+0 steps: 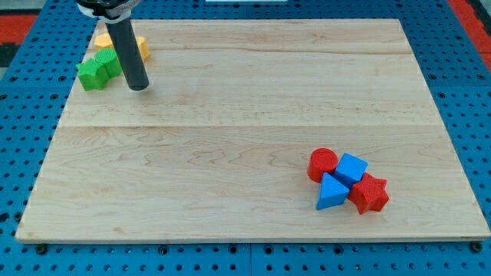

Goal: Push the green blocks left to the yellow heart

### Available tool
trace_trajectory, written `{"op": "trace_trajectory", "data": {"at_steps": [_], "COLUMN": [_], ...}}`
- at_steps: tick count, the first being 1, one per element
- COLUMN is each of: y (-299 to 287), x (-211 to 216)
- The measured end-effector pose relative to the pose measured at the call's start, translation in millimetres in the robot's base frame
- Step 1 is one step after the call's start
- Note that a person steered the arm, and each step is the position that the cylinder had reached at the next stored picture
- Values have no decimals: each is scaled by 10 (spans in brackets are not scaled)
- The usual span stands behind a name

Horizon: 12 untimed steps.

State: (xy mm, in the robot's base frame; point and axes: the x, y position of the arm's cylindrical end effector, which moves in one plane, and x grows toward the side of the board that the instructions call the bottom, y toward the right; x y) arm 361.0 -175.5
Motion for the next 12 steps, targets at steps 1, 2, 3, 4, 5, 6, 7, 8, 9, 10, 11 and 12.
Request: {"op": "trace_trajectory", "data": {"at_steps": [1, 2, 3, 4, 5, 6, 7, 8, 9, 10, 11, 12], "y": [0, 435, 435, 435, 434, 434, 607, 656, 639, 171, -747, -1294], "x": [0, -95, -96, -96, -119, -118, -101, -101, -67, 179, 436, 394]}}
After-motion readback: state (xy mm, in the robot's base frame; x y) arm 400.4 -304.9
